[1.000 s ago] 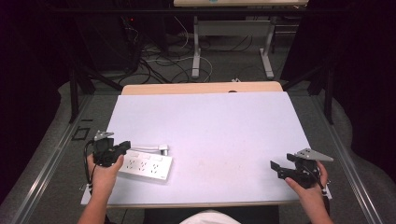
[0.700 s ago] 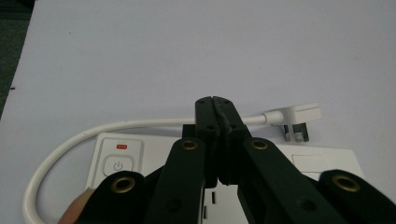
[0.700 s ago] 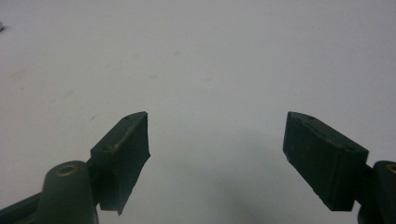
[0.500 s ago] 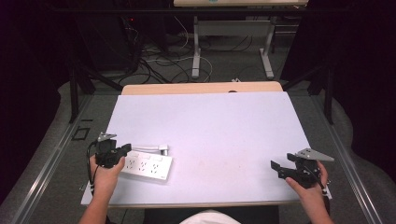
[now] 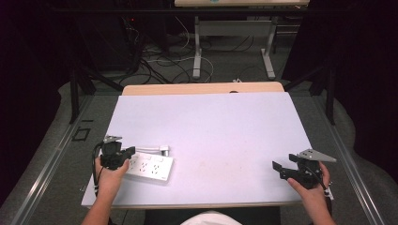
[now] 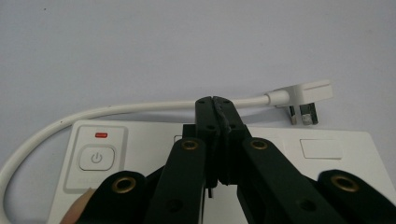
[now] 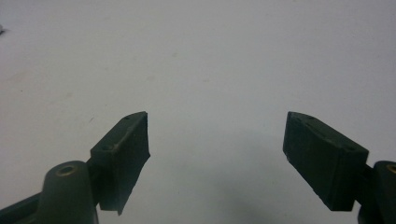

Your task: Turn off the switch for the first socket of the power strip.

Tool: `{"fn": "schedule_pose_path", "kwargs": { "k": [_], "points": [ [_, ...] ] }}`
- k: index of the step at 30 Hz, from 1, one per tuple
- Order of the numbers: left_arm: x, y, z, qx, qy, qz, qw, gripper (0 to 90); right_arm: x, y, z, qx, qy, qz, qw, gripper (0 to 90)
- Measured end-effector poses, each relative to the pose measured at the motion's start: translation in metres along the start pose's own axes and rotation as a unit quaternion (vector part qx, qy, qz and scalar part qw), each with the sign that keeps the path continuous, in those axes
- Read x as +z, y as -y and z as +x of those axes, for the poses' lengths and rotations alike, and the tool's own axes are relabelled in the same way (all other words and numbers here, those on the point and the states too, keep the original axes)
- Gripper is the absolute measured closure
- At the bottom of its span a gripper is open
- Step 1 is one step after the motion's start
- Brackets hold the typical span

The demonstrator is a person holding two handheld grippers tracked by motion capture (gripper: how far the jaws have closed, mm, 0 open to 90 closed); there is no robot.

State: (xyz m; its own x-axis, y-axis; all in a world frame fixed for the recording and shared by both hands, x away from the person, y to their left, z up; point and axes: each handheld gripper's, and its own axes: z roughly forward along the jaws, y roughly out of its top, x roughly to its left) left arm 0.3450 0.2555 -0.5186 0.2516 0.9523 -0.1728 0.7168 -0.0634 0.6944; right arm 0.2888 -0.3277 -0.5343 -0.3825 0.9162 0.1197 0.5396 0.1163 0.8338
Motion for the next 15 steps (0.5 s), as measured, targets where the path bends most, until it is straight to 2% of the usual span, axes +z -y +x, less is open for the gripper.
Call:
{"fn": "schedule_pose_path", "kwargs": {
  "k": [15],
  "points": [
    [0.0054,0.0019,-0.0026,0.006,0.001,0.014,0.9999,90.0,-0.0001,0.0,-0.001,-0.002,0.002,-0.004,1.0,22.2]
  ]
}}
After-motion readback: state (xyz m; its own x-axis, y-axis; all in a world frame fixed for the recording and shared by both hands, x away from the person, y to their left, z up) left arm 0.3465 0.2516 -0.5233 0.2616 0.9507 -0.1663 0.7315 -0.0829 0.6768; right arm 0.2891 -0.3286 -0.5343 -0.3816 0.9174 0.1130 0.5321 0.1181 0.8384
